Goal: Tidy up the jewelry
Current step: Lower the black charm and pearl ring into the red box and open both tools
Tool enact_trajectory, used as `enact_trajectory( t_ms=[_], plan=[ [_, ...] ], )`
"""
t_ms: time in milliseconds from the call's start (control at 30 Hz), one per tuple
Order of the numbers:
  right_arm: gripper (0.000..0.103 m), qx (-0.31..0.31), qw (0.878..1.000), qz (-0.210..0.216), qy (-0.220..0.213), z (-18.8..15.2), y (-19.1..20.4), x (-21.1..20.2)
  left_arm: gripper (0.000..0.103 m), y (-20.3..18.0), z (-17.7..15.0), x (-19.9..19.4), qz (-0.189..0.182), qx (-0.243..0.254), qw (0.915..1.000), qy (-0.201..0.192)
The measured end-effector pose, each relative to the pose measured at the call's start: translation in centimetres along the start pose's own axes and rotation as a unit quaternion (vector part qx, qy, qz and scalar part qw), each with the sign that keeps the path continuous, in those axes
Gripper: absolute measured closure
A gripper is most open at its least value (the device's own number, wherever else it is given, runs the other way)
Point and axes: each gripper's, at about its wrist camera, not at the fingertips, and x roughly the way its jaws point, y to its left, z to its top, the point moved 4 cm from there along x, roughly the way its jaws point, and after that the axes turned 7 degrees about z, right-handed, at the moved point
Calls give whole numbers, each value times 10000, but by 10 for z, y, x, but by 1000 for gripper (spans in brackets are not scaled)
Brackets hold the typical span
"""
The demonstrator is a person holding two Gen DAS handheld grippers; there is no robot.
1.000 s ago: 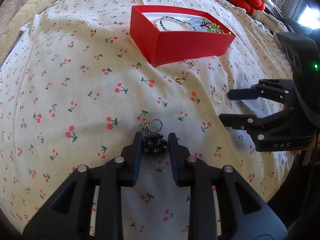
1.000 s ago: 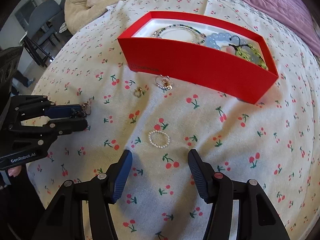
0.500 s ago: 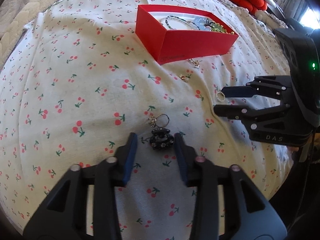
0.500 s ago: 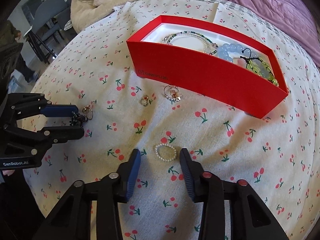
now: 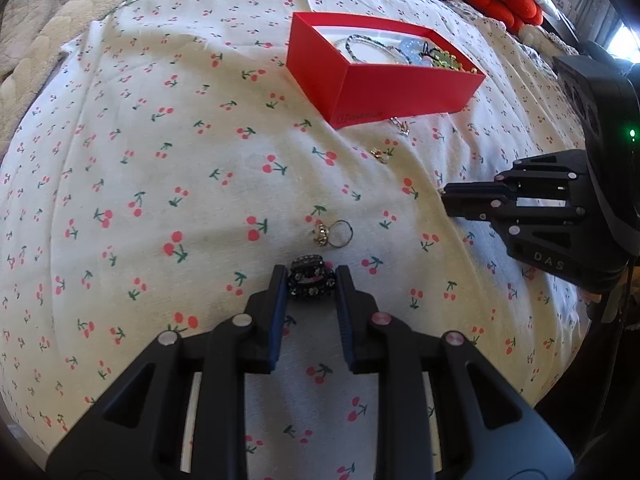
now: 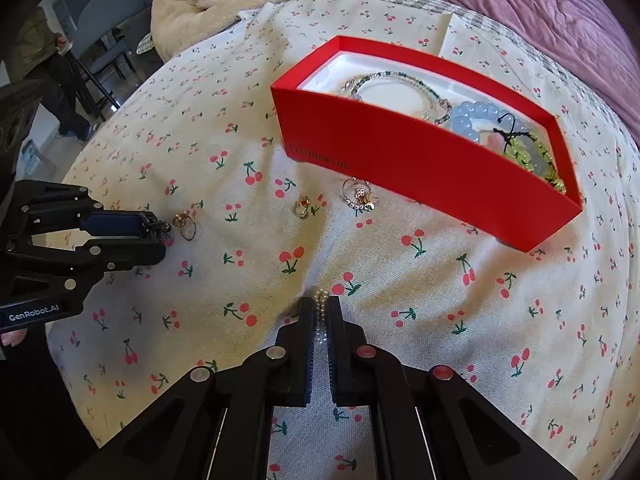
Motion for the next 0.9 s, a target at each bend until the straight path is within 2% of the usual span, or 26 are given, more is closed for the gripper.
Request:
enact_trajectory(
  t_ms=[367, 667, 900],
  plan=[
    [98, 272, 9985, 151, -452, 18, -6, -36, 77, -3, 16, -19, -46, -66, 9996, -253],
    [98, 649, 9923, 157, -1040, 43, -33, -82, 77, -15, 57, -40, -95, -89, 9978, -647],
    [98, 1052, 9860, 305, -1259, 68, -55, -93, 77, -39, 106, -37, -277, -99, 9947, -983]
  ],
)
